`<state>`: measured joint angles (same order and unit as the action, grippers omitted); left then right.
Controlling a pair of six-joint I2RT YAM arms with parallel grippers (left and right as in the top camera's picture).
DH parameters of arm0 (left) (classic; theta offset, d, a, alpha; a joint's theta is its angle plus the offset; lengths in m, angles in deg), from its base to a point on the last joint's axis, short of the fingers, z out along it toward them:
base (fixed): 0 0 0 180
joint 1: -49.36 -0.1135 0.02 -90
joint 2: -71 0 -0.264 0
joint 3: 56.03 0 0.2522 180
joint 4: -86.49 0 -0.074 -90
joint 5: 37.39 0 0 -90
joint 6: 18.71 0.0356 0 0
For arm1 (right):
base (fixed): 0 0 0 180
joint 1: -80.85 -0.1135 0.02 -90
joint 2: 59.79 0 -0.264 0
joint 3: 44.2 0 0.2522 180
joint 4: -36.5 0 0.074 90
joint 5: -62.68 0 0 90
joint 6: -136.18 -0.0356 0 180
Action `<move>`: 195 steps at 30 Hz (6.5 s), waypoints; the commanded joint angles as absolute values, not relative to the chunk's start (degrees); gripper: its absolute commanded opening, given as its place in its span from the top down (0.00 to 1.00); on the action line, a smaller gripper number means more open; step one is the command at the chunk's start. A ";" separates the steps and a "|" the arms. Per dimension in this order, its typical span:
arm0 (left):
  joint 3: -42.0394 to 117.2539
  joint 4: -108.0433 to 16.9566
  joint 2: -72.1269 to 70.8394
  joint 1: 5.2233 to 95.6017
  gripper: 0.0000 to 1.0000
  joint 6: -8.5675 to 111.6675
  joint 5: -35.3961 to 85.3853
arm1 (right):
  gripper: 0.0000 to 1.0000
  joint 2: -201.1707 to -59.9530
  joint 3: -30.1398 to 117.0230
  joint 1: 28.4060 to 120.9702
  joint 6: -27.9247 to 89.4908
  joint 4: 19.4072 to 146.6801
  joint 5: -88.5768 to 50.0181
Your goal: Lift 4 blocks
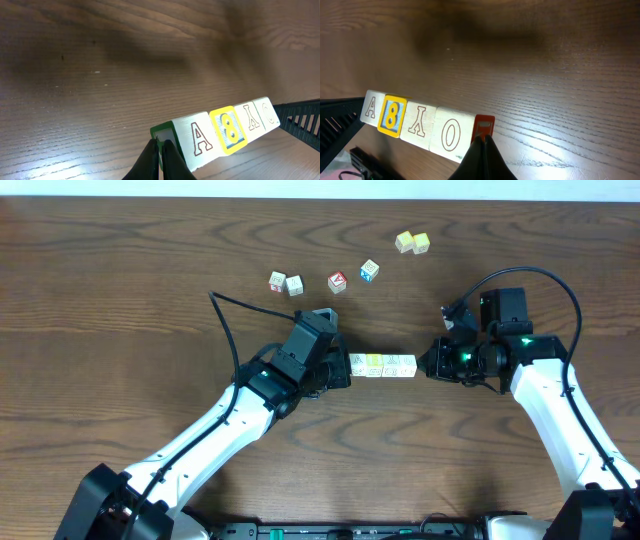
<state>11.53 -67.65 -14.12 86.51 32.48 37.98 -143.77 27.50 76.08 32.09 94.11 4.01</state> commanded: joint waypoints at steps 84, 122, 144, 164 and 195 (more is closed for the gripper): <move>12.82 -70.01 -14.77 88.56 0.93 32.13 29.23 | 0.99 -143.25 28.07 73.98 30.74 93.31 19.70; 12.82 -70.01 -14.84 88.63 0.93 32.13 29.28 | 0.99 -143.25 28.07 73.98 30.76 93.28 19.27; 12.82 -70.01 -14.86 88.63 0.93 32.15 29.28 | 0.99 -143.25 28.07 73.98 30.76 93.28 19.29; 12.82 -70.01 -14.84 88.63 0.93 32.13 29.28 | 0.99 -143.25 28.07 73.98 30.76 93.33 19.29; 12.82 -71.28 -17.42 88.67 0.93 31.69 29.04 | 0.99 -143.38 27.85 69.54 29.45 93.57 12.40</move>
